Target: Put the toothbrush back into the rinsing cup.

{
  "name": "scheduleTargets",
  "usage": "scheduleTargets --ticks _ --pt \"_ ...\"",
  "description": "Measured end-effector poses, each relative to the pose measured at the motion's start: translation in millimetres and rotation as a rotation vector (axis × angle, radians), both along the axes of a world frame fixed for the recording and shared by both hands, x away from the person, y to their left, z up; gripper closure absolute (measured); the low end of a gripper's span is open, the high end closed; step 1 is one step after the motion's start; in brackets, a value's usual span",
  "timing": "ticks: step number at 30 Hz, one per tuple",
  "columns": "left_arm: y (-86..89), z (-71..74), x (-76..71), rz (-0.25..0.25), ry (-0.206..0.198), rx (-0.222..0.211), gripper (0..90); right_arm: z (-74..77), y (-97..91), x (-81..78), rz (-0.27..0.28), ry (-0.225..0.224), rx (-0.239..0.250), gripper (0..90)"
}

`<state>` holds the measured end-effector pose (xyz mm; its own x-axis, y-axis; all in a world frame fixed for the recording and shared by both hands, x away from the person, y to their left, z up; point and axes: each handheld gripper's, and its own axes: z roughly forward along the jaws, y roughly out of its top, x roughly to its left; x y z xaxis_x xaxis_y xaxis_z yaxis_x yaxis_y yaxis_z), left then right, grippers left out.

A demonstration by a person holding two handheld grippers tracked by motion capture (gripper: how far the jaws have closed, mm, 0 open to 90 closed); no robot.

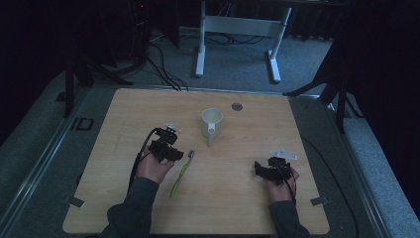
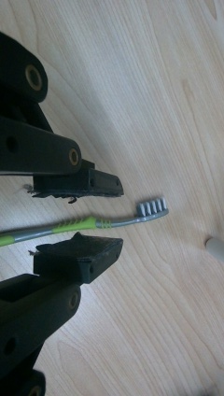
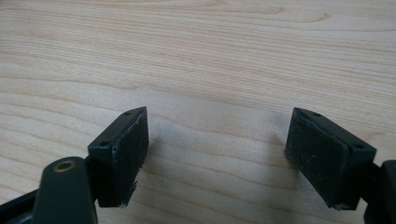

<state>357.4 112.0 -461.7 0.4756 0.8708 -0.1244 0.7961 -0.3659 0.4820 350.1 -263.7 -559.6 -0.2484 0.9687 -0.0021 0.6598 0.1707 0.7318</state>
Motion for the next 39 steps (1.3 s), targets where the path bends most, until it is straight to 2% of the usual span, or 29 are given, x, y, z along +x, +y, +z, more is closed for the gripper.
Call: scheduleTargets --ticks 23,39 --pt "-13.1 -9.6 16.1 0.005 0.099 0.035 64.7 0.1 0.3 0.8 0.003 0.003 0.000 21.0" --pt "-15.3 -16.3 19.3 -0.004 0.157 0.048 64.0 0.1 0.2 1.1 0.005 0.002 -0.002 20.9"
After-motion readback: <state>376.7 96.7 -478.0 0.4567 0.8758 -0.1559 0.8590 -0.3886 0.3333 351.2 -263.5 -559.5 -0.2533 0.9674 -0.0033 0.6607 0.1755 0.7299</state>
